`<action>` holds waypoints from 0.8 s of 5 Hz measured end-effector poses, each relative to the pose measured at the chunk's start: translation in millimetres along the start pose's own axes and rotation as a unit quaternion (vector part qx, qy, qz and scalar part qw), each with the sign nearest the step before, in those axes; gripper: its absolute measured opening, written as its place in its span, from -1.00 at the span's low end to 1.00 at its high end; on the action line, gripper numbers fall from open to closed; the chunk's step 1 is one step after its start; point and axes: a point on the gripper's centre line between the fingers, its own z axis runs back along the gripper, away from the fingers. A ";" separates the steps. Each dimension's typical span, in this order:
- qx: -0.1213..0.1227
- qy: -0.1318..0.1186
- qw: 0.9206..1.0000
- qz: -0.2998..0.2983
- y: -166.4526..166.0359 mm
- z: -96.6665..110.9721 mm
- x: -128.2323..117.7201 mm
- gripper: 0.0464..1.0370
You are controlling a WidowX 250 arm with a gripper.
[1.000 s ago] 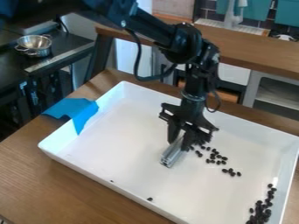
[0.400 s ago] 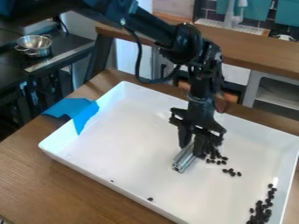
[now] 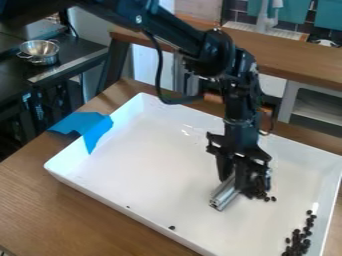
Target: Sweep into pile
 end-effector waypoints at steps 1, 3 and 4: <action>-0.030 0.004 0.999 -0.025 -14.1 -2.8 -3.8 -0.39; -0.132 0.014 0.987 -0.089 -31.5 13.4 -5.4 -0.39; -0.169 0.014 0.981 -0.094 -25.5 28.6 -2.7 -0.39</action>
